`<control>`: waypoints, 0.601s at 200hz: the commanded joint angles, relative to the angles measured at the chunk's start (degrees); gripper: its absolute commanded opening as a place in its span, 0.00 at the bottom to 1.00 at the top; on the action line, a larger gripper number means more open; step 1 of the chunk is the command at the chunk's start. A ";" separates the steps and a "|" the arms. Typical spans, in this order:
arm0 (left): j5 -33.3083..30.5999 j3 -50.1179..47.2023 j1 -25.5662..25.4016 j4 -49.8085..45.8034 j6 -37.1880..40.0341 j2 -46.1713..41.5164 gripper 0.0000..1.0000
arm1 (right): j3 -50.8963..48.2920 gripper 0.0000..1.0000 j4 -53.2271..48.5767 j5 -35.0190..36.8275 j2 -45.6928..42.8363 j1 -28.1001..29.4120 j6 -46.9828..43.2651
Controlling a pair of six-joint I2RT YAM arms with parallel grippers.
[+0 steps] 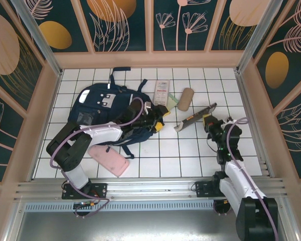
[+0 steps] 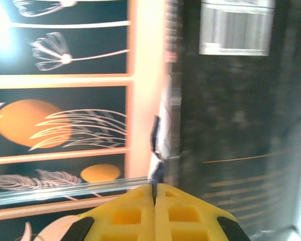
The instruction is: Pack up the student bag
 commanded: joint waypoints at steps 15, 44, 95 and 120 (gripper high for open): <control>-5.30 3.04 -2.75 7.75 -12.20 -3.55 0.92 | 8.27 0.00 7.24 8.19 2.72 5.31 1.58; -7.84 3.30 -2.18 7.02 -10.03 -3.89 0.95 | 14.01 0.00 -0.83 10.41 5.79 7.36 -1.74; -4.94 10.84 -0.18 -8.31 14.04 -0.78 0.95 | 17.86 0.42 -29.22 16.98 9.77 4.97 -17.49; -3.93 17.70 -0.39 -18.40 22.48 5.11 0.95 | 17.25 0.62 -34.76 18.11 9.69 3.47 -23.42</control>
